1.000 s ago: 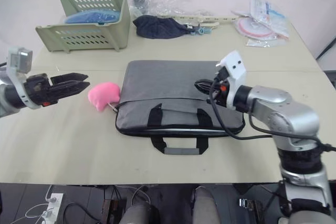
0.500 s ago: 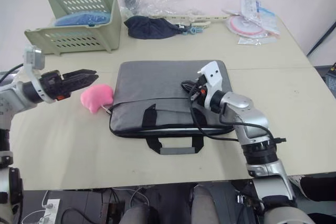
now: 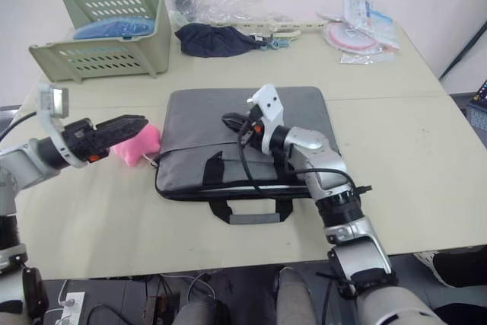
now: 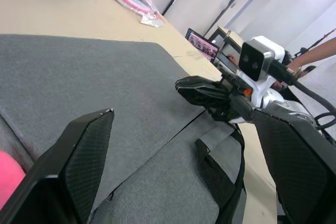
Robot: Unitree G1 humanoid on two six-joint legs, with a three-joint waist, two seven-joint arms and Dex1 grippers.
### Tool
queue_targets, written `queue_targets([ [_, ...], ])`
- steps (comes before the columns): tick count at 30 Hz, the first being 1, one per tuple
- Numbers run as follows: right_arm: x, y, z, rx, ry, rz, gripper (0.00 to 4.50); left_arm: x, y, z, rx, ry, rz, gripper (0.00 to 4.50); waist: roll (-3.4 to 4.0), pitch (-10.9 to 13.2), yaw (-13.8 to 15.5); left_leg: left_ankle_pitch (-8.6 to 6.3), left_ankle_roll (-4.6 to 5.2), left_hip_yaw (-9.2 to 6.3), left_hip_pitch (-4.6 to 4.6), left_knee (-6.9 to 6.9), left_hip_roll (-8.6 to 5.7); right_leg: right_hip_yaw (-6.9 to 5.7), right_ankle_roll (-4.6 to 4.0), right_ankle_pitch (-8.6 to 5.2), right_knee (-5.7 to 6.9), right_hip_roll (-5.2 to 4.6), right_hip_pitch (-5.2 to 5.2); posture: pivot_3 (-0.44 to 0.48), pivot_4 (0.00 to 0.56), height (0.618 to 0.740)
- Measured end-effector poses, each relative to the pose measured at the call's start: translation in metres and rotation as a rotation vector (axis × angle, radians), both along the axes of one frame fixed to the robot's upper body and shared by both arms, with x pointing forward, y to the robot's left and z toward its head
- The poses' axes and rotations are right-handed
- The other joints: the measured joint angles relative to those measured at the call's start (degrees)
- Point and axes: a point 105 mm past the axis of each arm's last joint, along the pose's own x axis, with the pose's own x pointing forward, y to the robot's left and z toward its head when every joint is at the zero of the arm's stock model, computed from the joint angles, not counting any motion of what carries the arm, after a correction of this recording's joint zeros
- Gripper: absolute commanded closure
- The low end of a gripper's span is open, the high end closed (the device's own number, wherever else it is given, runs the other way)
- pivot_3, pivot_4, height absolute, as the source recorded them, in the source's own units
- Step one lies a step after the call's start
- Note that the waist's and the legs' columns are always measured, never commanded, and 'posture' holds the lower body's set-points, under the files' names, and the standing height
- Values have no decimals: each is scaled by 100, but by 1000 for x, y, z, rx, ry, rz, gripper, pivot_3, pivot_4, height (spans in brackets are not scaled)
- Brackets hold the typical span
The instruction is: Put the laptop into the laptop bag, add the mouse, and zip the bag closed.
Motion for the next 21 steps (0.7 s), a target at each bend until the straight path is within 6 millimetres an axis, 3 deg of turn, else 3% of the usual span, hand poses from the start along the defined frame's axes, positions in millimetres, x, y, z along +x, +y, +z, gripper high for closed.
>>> queue_targets([
  [5, -2, -3, -12, 15, -22, 13, 4400, -6, 1, 0, -7, 1, 25, 0, -5, -5, -3, 0, 0, -3, 9, -1, 0, 1, 0, 0, 1, 0, 7, 0, 150, 740],
  [13, 0, -5, -31, -16, -27, 36, 4400, -11, 6, -3, -20, 13, 49, 0, -44, -31, 18, -1, -2, -23, 86, -8, 5, 1, -1, -1, -17, 1, 106, 0, 150, 740],
  [21, 0, -5, -35, -139, -42, 136, 4400, -12, 5, -5, -17, 17, 51, 0, -68, -55, 75, -3, -9, -24, 98, -6, 10, 3, -5, -3, -17, 5, 117, 0, 150, 740],
])
